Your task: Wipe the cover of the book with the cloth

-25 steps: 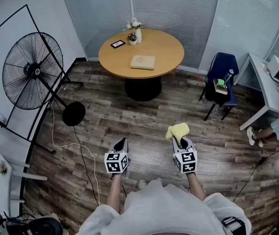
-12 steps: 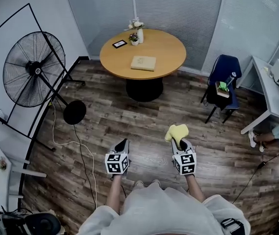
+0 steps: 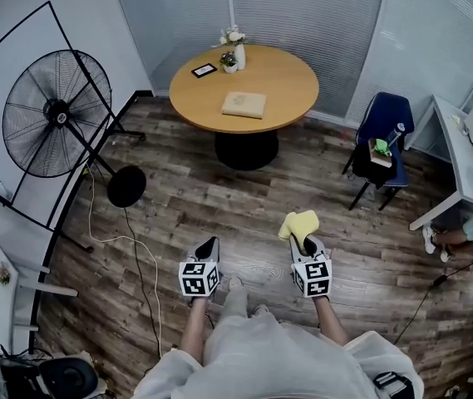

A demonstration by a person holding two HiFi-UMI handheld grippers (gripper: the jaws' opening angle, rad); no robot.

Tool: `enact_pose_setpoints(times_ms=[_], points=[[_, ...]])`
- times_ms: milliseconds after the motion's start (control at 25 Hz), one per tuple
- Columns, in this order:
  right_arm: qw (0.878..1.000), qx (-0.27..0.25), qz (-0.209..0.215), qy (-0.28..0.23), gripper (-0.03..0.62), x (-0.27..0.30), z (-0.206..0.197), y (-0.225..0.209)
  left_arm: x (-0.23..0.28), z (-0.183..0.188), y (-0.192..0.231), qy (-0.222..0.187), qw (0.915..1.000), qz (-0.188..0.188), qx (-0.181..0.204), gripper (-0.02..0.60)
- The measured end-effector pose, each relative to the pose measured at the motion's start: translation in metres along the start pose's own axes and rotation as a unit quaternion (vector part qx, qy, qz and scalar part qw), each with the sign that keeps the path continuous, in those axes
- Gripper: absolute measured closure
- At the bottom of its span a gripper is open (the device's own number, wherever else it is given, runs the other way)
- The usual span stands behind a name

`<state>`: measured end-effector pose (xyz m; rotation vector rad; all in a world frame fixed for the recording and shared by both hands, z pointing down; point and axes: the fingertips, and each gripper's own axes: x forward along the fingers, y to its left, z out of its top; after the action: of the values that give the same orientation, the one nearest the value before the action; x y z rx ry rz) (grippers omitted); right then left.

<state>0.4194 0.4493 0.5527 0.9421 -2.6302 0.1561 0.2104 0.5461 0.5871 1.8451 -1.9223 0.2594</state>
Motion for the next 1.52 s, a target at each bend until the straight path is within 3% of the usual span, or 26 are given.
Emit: enact_pose_setpoints(times_ms=[600,1520], points=[[1.0,-0.002,-0.001,0.015,0.534,0.067,0.008,-0.023,0.07,0.019,0.025,0.006,0.9999,-0.014,-0.004,0.575],[0.999,-0.012,-0.02,0.033,0.534,0.283,0.097,-0.048,0.234,0.13,0.167,0.01,0.9987,-0.05,-0.008,0.575]])
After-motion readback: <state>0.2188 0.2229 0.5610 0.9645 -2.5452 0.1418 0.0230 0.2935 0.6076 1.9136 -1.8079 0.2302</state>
